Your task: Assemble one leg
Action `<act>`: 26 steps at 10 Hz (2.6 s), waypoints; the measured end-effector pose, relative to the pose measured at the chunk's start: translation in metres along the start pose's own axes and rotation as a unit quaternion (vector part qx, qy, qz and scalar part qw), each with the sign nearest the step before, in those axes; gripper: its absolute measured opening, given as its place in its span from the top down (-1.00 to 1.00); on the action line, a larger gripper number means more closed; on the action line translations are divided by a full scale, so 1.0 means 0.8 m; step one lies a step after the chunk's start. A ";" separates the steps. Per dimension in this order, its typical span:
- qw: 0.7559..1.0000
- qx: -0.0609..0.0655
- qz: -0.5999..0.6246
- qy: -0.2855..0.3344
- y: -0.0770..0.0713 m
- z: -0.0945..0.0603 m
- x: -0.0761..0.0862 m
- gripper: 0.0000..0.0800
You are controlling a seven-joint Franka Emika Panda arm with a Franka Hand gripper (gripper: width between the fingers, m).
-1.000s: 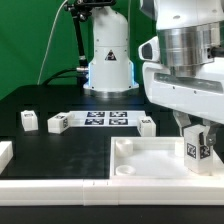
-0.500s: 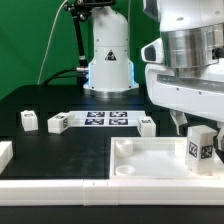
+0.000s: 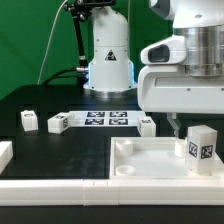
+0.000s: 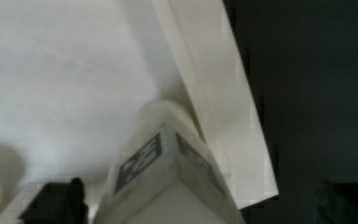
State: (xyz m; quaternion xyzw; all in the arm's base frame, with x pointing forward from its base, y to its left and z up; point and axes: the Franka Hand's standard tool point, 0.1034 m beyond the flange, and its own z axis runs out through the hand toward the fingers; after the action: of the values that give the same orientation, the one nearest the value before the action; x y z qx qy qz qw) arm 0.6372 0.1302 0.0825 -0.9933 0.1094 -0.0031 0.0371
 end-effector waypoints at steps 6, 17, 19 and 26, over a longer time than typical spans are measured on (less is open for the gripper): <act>0.977 -0.017 -0.212 0.001 0.015 0.003 0.013 -0.32; 0.985 -0.008 0.175 0.005 0.018 0.007 0.009 0.27; 0.950 -0.004 0.311 0.011 0.021 0.007 0.009 0.27; 0.856 0.008 0.516 0.007 0.022 0.006 0.010 -0.19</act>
Offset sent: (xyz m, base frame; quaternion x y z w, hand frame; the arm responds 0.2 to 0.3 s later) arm 0.0063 -0.0097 -0.0048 -0.0024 -0.0140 -0.1676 0.9857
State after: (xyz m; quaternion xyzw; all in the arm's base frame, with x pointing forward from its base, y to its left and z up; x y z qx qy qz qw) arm 0.6408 0.1115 0.0765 -0.7937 0.6069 0.0085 0.0406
